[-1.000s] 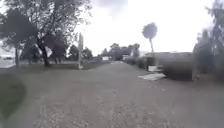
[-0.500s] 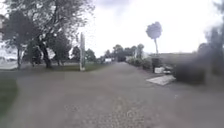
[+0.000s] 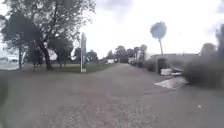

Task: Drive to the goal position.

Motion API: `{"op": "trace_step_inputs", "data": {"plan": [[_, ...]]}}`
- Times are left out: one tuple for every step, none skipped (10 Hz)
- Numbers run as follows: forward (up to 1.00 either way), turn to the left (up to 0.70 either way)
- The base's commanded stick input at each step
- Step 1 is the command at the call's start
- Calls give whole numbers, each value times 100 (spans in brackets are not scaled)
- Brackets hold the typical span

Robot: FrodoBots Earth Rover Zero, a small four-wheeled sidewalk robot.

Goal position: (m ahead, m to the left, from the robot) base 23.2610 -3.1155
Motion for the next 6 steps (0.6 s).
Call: {"op": "trace_step_inputs", "data": {"plan": [[85, -27], [85, -27], [85, -27], [85, -27], [85, -27], [85, -27]]}}
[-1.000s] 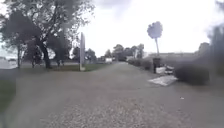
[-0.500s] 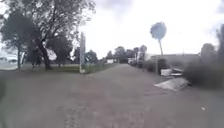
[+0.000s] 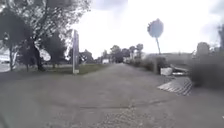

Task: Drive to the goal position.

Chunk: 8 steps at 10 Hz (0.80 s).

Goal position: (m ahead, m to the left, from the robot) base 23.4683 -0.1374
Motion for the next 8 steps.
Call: {"op": "trace_step_inputs", "data": {"plan": [[85, -27], [85, -27], [85, -27], [85, -27], [85, 0], [85, 0], [85, 0], [85, 0]]}}
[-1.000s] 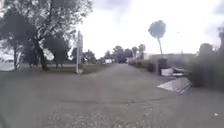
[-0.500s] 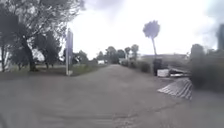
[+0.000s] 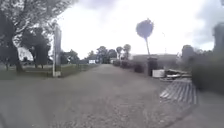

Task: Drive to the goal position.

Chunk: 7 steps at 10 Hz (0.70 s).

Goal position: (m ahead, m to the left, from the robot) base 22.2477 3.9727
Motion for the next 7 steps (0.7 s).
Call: {"op": "trace_step_inputs", "data": {"plan": [[85, 0], [85, 0], [85, 0], [85, 0], [85, 0], [85, 0], [85, 0]]}}
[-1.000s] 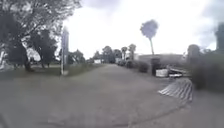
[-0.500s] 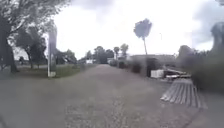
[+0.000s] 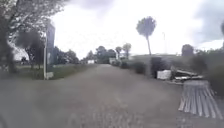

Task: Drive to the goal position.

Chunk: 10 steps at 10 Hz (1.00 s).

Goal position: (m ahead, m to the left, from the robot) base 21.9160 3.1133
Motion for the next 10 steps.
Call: {"op": "trace_step_inputs", "data": {"plan": [[85, 0], [85, 0], [85, 0], [85, 0], [85, 0], [85, 0], [85, 0], [85, 0], [85, 0], [85, 0]]}}
